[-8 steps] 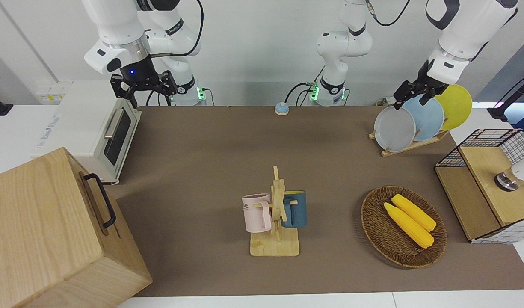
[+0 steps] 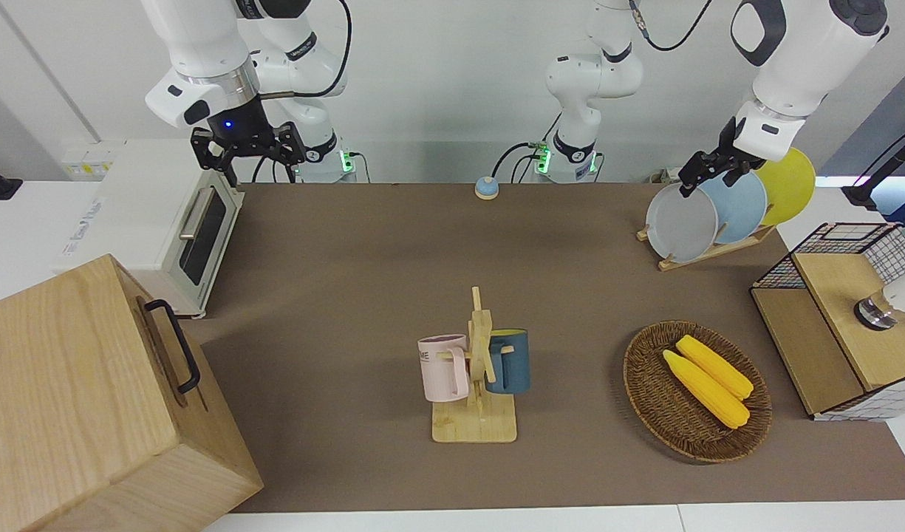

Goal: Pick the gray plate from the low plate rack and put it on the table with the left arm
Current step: 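Move the left gripper toward the gray plate in the low rack, then grasp the rim of the front gray plate with the left gripper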

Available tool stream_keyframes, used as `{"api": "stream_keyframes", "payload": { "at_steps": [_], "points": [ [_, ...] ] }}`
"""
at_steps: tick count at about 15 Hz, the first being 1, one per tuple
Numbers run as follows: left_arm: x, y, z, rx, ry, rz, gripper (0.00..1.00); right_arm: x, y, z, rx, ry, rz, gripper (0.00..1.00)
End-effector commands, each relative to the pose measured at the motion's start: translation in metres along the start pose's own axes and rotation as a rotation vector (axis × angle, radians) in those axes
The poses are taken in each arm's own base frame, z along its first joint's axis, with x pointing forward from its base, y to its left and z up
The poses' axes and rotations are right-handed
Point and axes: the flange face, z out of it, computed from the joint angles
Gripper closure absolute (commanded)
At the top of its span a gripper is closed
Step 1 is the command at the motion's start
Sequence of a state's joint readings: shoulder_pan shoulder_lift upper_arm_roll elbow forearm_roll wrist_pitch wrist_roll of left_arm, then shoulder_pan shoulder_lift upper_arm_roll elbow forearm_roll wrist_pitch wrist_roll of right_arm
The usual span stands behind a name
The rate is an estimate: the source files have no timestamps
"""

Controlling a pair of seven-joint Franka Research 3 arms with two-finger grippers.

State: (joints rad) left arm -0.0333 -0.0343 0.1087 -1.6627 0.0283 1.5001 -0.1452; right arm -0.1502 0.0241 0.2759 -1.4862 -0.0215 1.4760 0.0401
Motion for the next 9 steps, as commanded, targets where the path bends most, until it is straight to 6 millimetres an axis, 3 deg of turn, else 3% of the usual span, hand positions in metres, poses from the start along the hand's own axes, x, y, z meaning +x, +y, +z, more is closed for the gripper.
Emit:
{"api": "stream_keyframes", "payload": {
  "at_steps": [1,9],
  "points": [
    [-0.010,-0.015,0.020,0.087,0.008,0.018,0.02,-0.002,0.001,-0.004,-0.002,-0.004,0.014,0.017],
    [-0.028,-0.033,0.099,0.321,-0.059,0.086,0.02,-0.002,0.001,-0.004,-0.002,-0.002,0.014,0.017]
  ]
}}
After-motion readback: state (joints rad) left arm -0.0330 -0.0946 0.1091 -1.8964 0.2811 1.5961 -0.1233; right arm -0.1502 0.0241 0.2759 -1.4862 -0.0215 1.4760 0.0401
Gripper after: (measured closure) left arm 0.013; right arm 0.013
